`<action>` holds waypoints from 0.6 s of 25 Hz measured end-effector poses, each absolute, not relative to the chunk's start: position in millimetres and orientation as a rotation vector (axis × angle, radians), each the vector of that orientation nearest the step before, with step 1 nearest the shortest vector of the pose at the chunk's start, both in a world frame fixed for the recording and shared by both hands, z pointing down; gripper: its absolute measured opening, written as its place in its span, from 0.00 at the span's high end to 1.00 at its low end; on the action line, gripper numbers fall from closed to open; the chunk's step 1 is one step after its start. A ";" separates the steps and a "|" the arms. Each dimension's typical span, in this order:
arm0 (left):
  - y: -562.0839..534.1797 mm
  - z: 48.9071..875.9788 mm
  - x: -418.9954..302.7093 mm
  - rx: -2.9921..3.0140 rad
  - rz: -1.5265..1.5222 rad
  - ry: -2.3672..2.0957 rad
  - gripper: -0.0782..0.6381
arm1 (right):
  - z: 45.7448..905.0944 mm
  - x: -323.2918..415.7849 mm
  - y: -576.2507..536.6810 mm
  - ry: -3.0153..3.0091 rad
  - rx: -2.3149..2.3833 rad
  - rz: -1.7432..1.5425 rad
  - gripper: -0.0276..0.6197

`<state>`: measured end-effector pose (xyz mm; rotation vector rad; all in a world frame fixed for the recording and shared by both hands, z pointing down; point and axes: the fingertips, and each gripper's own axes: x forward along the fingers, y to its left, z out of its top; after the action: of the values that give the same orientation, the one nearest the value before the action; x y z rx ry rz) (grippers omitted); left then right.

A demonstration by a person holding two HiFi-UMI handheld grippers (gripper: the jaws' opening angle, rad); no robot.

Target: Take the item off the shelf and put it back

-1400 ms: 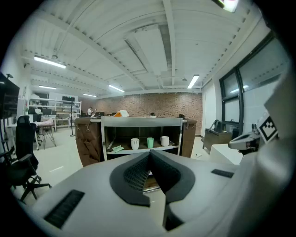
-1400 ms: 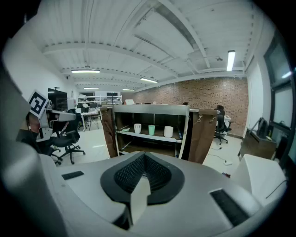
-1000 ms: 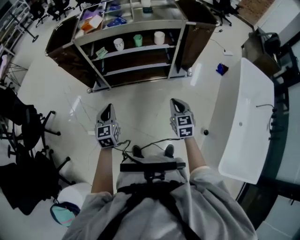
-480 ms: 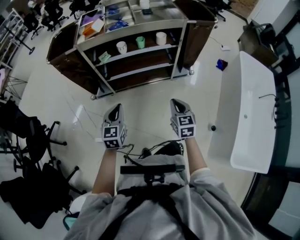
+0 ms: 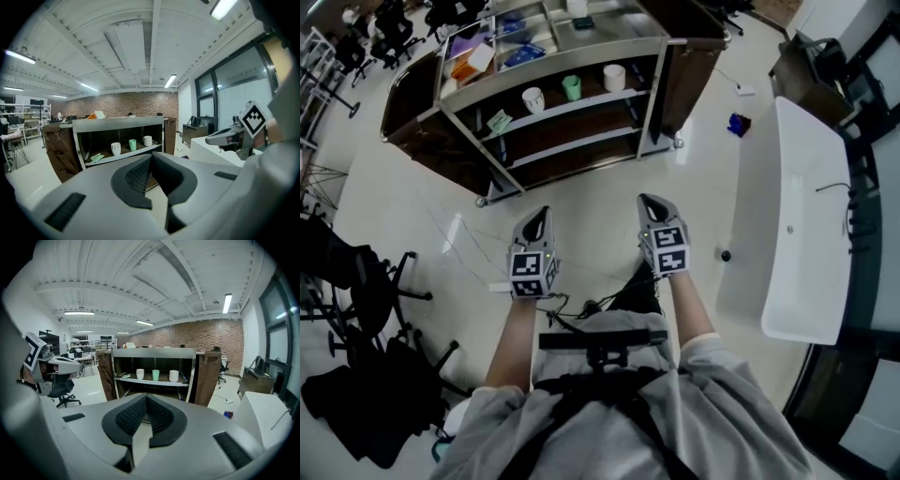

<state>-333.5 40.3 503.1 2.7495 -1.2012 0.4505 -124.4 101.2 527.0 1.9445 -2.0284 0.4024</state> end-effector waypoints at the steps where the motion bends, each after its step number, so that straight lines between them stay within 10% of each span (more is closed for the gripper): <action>1: 35.4 503.4 -327.8 2.747 0.450 -1.202 0.88 | 528.8 -119.0 94.3 -2.033 1.937 0.395 0.94; 15: -56.5 510.5 -197.9 2.674 0.480 -1.223 0.88 | 522.5 -11.7 -17.3 -2.105 1.834 0.431 0.94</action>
<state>-197.9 -56.5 510.5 2.6743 -1.2233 0.4795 -11.7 -17.3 522.5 1.8337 -2.1054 0.4314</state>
